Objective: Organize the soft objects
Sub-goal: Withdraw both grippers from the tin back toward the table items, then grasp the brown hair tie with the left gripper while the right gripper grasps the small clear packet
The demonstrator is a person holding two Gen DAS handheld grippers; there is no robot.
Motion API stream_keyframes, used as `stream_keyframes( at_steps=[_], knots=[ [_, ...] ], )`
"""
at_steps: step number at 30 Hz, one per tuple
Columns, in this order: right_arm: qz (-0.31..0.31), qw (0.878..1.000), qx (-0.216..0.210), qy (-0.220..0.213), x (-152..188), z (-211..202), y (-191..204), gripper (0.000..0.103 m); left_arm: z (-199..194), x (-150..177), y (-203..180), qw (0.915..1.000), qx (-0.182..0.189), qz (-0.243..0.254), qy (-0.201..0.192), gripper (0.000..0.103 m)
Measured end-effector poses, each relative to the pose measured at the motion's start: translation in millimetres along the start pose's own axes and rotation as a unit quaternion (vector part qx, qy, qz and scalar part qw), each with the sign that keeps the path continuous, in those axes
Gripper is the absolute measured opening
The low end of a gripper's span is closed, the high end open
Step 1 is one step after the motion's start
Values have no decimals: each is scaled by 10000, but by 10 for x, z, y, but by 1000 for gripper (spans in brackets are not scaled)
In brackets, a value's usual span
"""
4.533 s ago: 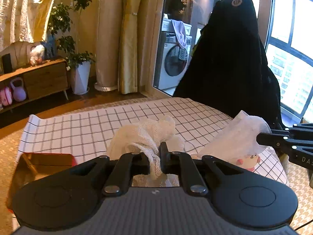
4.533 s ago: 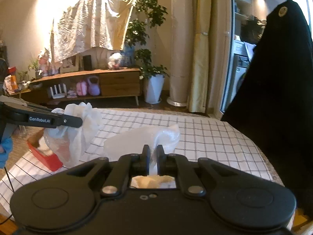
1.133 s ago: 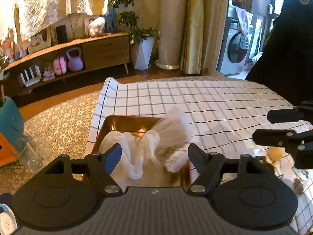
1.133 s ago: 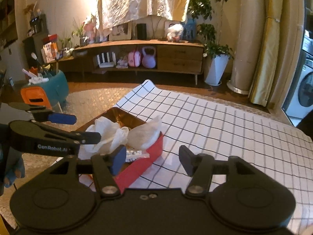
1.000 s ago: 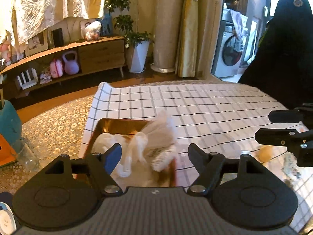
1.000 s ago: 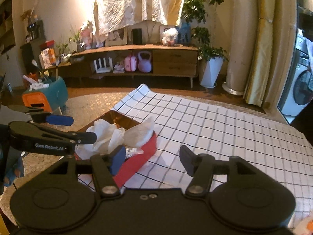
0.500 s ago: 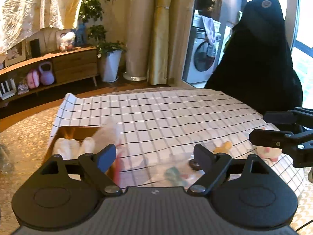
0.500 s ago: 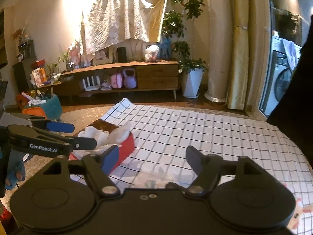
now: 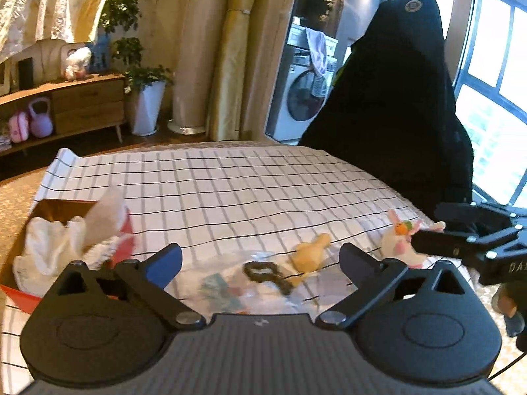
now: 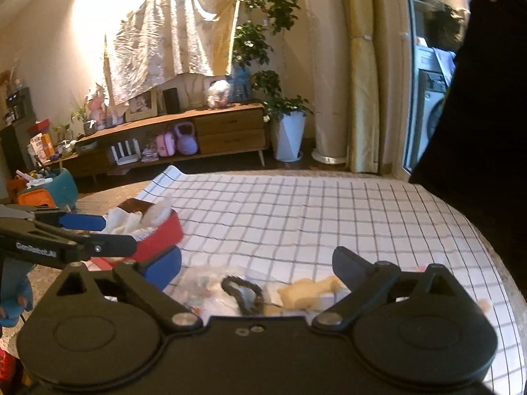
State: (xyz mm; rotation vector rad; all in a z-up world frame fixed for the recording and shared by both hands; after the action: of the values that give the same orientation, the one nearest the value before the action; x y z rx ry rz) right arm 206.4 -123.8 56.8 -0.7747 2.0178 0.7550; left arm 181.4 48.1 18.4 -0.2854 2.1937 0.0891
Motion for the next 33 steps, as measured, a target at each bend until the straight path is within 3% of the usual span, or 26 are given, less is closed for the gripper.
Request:
stream_keyframes(
  at_steps=[13,20,27,33],
  knots=[
    [129,9985,117,521,708,54,-331,100,520,294,-428,9996,145,156,211,103],
    [57,9969,115,772,978,179,-352,96,901,496,-646,9958,-120,852,324,103],
    [161,9943,-12,1057,1186,344,-409,81,1207,572,-741,9907,-244,1317,256,103],
    [144,9926,-17,1203,1249,433,-461,75,1402,644,-790,9847,-369,1691,200,103]
  ],
)
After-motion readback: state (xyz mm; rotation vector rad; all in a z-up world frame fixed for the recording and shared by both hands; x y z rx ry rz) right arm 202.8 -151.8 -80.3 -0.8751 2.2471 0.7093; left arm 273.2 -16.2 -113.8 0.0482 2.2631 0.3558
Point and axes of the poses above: each gripper's, at about its wrist camera, not at the fingertips, and z roughly the way its jaws point, y to its left, x to its underside, the point moved 6 cm from there along z, roughly the way its jaws point, and after that the axes turned 15 degrees about -x, right-handed, at the moved point
